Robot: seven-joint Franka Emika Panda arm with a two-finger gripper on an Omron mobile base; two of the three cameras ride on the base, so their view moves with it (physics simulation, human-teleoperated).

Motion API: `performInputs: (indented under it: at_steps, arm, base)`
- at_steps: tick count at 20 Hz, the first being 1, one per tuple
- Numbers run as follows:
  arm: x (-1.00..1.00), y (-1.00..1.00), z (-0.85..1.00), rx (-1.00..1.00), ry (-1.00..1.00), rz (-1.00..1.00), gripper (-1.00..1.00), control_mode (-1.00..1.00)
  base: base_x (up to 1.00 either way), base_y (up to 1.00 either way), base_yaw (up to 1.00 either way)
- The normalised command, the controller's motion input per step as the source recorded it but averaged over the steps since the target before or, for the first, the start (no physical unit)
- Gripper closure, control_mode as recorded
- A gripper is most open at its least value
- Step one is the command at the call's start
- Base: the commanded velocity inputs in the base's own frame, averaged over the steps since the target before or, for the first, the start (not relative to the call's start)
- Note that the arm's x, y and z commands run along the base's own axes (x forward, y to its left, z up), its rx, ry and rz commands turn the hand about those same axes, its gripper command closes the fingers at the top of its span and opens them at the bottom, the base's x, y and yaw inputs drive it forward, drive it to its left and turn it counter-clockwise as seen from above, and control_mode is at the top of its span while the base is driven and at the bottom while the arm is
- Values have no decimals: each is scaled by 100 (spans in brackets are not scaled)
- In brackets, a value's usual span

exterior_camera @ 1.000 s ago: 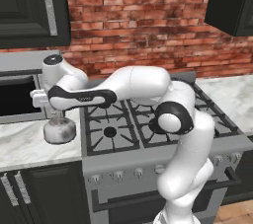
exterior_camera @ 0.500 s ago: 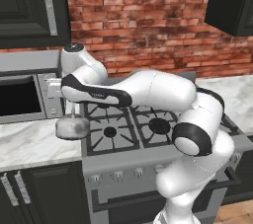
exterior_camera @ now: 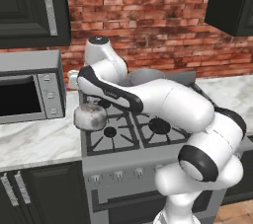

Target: Pick the kettle from the counter and place it on a stove burner. Then turn the burner on.

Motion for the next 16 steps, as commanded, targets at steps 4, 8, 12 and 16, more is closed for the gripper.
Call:
performInputs:
  at_steps: [4,8,12,16]
  arm:
    - [0,-60,9,1,-6,-5,100,-100]
    - [0,-61,4,1,-7,-5,100,-100]
    - [0,-61,0,1,-7,-5,100,-100]
    - [0,-47,0,0,-7,-4,100,-100]
  base:
    - [0,0,0]
    - [0,0,0]
    - [0,0,0]
    - [0,0,0]
